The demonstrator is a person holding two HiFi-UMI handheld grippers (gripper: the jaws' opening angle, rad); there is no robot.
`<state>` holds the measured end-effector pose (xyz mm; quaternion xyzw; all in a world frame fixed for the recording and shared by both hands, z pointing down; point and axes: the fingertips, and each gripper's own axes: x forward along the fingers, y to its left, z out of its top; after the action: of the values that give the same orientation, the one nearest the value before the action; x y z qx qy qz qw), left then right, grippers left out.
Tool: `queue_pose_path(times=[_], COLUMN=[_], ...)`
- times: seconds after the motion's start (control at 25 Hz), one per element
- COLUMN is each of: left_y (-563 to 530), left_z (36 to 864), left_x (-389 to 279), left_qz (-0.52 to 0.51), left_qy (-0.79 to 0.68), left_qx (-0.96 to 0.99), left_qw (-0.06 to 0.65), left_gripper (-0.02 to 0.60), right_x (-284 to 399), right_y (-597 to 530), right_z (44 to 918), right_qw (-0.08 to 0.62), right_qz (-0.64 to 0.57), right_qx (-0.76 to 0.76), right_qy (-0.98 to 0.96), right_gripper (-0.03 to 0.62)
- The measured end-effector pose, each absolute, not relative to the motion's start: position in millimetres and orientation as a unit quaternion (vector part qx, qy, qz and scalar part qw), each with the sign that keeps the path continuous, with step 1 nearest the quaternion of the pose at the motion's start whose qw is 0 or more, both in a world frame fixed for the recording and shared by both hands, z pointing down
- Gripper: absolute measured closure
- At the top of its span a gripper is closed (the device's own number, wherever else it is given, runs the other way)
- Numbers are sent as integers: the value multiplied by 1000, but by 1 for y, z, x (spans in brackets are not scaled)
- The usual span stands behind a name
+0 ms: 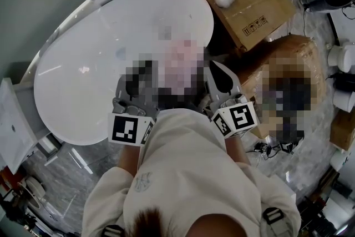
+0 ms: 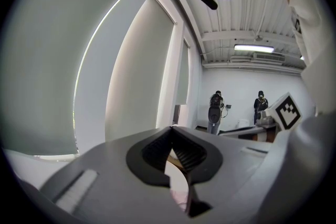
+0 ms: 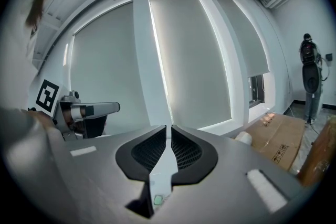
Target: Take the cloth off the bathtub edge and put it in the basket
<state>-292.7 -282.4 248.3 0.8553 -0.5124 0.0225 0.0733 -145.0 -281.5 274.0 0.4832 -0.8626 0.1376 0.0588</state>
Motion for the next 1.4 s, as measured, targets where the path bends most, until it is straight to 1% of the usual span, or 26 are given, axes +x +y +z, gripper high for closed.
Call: queue_pose_path(times=[0.04, 0.16, 0.4, 0.64, 0.8, 0.96, 1.0, 1.12, 1.32, 1.36, 1.4], left_y=[-283, -286, -290, -295, -297, -300, -301, -302, -313, -314, -315], left_z=[249, 250, 262, 290, 305, 326, 332, 353, 382, 389, 397], left_x=[-293, -292, -289, -292, -293, -293, -293, -294, -287, -286, -286], left_qz=[23, 20, 20, 36, 40, 42, 40, 46, 31, 33, 37], left_qy=[-512, -512, -514, -518, -522, -526, -528, -529, -536, -536, -535], left_qx=[855, 855, 851, 848, 843, 839, 836, 832, 819, 819, 818], left_qw=[74, 84, 106, 110, 122, 137, 146, 160, 202, 205, 207], left_gripper=[532, 532, 532, 532, 532, 532, 532, 532, 532, 532, 532], right_x=[-146, -149, -155, -165, -172, -176, -177, -177, -176, -176, -177], right_y=[-282, -286, -294, -301, -304, -309, -311, -316, -325, -327, -328], right_z=[276, 286, 311, 343, 367, 394, 401, 422, 462, 471, 480], right_qw=[63, 79, 113, 147, 168, 184, 186, 193, 206, 209, 213], right_qz=[138, 138, 141, 150, 162, 171, 175, 186, 199, 201, 204], right_qx=[483, 480, 464, 443, 427, 418, 418, 417, 424, 424, 423], right_qy=[-862, -863, -867, -872, -874, -873, -872, -868, -859, -858, -857], right_gripper=[584, 516, 505, 423, 384, 371, 354, 334, 329, 306, 297])
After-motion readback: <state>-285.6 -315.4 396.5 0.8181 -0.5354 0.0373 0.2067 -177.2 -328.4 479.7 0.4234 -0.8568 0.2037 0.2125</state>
